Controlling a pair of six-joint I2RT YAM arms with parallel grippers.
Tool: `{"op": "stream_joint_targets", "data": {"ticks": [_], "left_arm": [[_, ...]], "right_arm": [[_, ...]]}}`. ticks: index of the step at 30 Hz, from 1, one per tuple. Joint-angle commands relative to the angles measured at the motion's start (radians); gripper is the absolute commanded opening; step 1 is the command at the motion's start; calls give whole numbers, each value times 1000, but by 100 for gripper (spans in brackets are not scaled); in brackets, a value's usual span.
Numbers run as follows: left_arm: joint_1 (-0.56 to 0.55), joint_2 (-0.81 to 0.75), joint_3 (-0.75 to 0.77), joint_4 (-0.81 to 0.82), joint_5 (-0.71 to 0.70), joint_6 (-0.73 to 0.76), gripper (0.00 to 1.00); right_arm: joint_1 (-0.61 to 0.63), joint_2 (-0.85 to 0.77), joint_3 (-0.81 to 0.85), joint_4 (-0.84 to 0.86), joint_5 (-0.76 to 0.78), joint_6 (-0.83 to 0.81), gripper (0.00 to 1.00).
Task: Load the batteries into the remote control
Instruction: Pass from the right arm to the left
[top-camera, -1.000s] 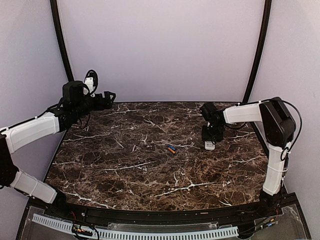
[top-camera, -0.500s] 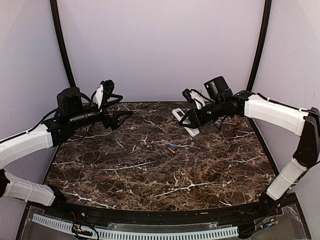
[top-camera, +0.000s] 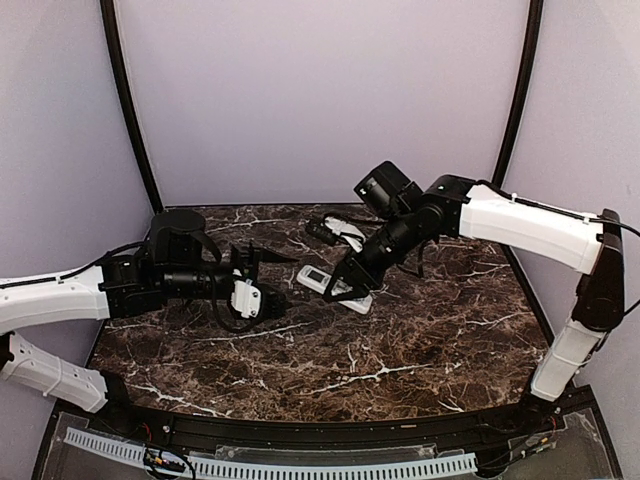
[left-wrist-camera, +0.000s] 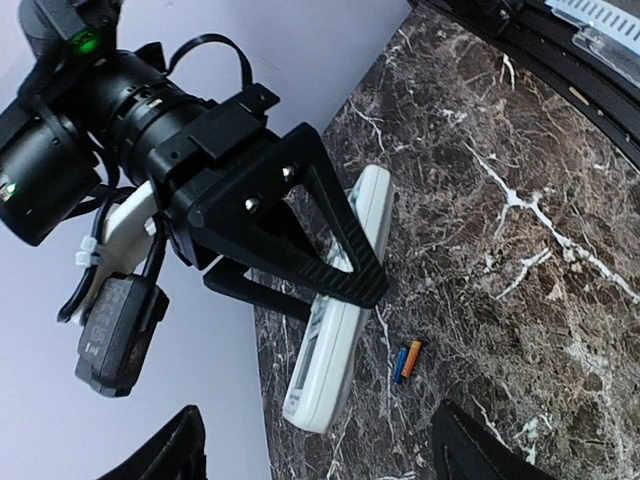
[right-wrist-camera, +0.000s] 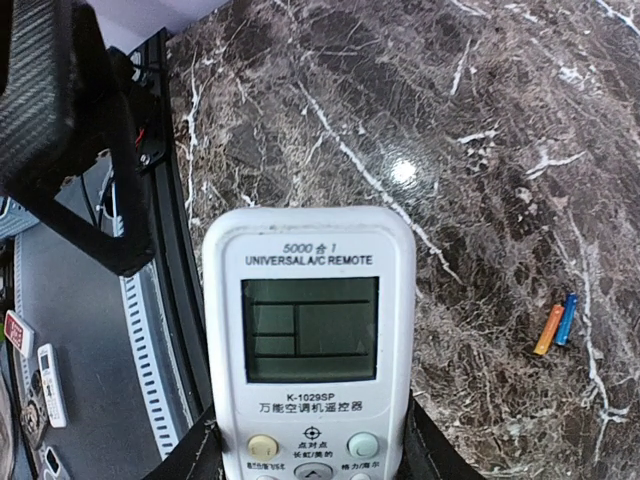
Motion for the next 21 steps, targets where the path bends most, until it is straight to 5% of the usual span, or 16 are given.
{"op": "stream_joint_targets", "data": {"ticks": [1, 11, 21], "left_arm": [[-34, 39, 37, -107, -74, 127, 76], [-111, 100, 15, -24, -199, 173, 58], [-122, 92, 6, 42, -171, 151, 29]], "right_arm": [[44, 15, 50, -44, 14, -17, 24], [101, 47, 88, -37, -29, -38, 23], [109, 45, 88, -16, -73, -44, 22]]}}
